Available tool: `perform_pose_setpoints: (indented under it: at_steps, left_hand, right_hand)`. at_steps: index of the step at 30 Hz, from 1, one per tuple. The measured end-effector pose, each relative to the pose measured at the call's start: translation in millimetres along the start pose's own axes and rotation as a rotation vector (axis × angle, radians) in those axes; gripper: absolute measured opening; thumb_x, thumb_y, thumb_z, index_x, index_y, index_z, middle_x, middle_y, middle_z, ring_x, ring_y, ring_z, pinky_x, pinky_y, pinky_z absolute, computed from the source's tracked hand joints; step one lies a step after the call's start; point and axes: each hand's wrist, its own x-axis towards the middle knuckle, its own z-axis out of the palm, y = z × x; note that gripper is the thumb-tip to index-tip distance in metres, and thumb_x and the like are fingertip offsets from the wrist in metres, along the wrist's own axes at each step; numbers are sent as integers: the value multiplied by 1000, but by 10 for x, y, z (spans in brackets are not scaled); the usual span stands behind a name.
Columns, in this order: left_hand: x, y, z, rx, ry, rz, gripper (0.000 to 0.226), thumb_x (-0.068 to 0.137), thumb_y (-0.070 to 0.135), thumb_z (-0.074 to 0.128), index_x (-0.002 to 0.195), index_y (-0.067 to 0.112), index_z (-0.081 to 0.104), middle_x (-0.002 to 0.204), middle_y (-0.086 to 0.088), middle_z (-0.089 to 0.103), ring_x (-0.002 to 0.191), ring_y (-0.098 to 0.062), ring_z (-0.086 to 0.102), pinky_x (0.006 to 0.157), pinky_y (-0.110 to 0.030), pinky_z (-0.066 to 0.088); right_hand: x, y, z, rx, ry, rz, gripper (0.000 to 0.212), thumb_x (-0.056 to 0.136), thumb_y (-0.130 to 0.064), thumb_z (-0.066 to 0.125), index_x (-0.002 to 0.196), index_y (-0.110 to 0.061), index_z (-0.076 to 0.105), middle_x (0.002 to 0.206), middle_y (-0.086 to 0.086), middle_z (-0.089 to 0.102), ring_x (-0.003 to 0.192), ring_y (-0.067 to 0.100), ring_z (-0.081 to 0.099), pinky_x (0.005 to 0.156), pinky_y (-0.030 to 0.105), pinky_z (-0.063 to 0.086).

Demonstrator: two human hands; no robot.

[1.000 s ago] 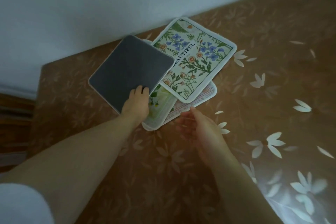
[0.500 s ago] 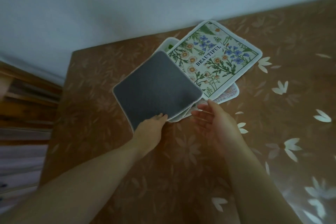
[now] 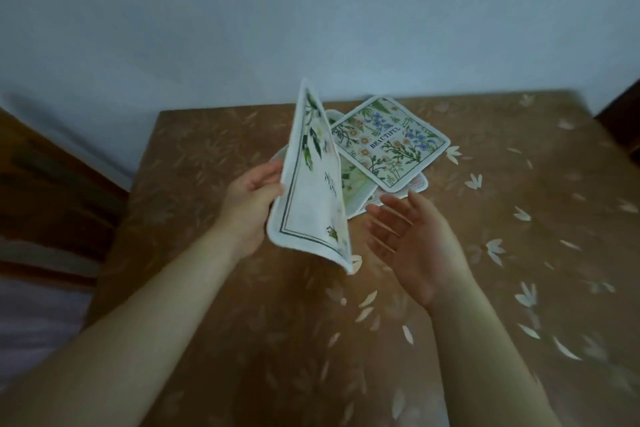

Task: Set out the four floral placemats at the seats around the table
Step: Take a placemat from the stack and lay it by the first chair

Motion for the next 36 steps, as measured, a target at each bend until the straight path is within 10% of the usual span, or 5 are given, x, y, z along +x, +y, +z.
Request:
perform_pose_setpoints:
  at_steps: [6, 12, 36]
  left_hand:
    - [-483, -536, -919, 20, 179, -315, 42, 88, -13, 61, 126, 4, 62, 108, -16, 75, 97, -29, 73, 78, -40, 60]
    - [-834, -1335, -1551, -160, 196, -706, 49, 105, 30, 46, 145, 3, 43, 137, -23, 57, 116, -39, 59, 104, -52, 46]
    - [-556, -1708, -1382, 247, 177, -779, 7, 95, -1, 62, 90, 4, 63, 90, -11, 67, 80, -20, 63, 62, -30, 54]
  right_hand:
    - [-643, 290, 394, -8, -8, -62, 40, 102, -47, 53, 112, -14, 72, 109, 9, 81, 96, 27, 77, 81, 41, 54]
    - [-926, 604, 537, -46, 35, -62, 41, 102, -48, 53, 114, -13, 71, 104, 7, 82, 102, 29, 76, 86, 42, 54]
    - [-974, 647, 114, -33, 165, -56, 39, 101, -47, 54, 110, -13, 71, 102, 7, 80, 86, 25, 79, 93, 44, 54]
